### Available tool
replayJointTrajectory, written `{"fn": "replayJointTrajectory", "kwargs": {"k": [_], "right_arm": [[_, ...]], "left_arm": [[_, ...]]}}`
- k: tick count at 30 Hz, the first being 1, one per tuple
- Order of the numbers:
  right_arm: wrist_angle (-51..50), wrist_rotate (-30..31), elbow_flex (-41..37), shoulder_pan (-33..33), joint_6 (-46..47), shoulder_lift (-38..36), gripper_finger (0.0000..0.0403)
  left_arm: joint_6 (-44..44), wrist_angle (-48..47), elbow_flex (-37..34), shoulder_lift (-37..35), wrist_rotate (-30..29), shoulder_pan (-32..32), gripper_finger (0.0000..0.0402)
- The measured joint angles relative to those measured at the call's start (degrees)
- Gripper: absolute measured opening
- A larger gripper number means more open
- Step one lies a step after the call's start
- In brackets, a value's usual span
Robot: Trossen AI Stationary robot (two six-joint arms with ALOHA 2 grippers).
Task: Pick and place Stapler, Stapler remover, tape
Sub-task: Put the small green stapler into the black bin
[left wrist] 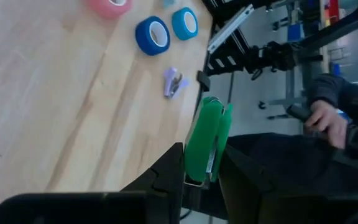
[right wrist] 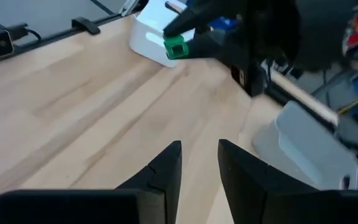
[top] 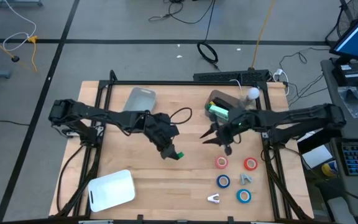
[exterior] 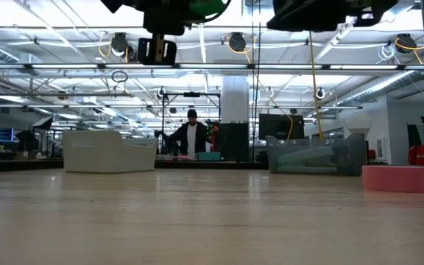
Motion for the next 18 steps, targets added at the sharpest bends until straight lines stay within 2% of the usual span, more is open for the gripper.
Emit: {"fn": "replayJointTrajectory", "kwargs": {"k": [10, 18], "right_arm": [[13.4, 1.1, 0.0, 4.2, -0.5, 7.1, 0.0105], [17.7, 1.1, 1.2, 5.4, 1.1, 10.8, 0.0163]], "left_arm": [[-1.6, 0.4, 0.0, 0.0, 2.0, 1.9, 0.0092], [-2.5, 0.6, 0.0, 0.0, 3.2, 3.1, 0.0092]]}}
